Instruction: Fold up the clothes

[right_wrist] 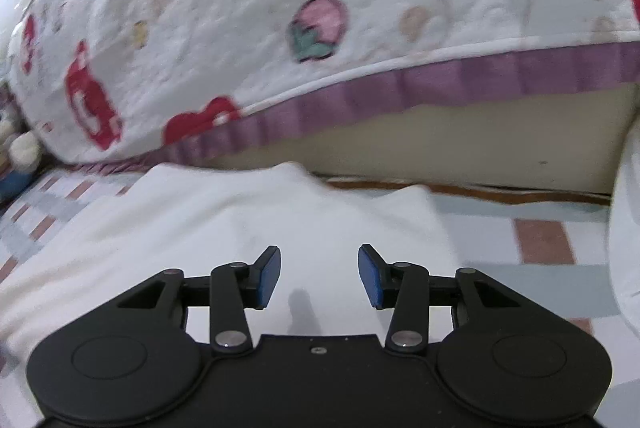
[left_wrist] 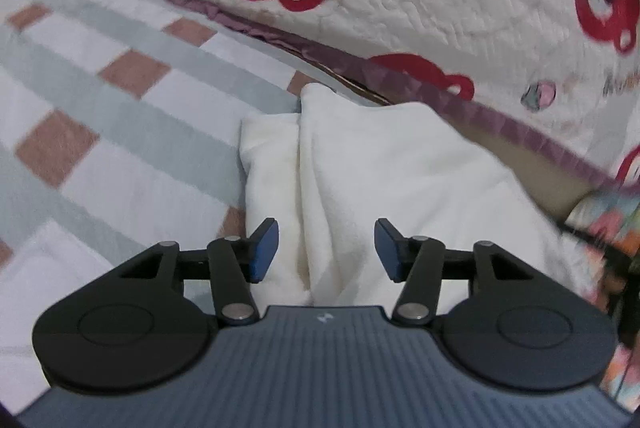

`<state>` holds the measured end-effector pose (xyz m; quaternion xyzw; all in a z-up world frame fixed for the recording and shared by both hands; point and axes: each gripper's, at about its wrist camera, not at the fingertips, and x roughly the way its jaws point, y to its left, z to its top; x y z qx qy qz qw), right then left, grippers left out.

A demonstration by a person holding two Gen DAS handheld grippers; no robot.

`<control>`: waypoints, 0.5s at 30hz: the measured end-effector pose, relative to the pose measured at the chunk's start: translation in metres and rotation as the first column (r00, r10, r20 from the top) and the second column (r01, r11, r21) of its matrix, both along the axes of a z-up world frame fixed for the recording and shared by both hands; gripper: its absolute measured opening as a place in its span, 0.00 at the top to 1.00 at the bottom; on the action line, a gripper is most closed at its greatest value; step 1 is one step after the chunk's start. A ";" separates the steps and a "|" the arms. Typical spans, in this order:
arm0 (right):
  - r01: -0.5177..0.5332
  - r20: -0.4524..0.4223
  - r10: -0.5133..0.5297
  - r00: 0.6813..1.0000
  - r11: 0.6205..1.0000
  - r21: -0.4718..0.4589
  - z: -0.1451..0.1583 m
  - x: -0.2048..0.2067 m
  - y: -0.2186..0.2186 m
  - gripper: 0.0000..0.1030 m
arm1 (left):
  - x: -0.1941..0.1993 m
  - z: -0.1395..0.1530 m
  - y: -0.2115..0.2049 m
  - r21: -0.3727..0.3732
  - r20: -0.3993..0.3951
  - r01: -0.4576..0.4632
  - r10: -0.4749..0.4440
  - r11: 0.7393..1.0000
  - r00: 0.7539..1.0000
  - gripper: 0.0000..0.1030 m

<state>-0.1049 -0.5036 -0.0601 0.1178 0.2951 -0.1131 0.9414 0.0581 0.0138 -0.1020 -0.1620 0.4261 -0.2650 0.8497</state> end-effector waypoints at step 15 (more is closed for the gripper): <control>-0.065 -0.097 0.064 0.993 0.998 -0.004 -0.010 -0.003 0.042 0.42 | 0.024 -0.028 -0.035 -0.074 -0.020 0.075 -0.077 0.994 0.997 0.34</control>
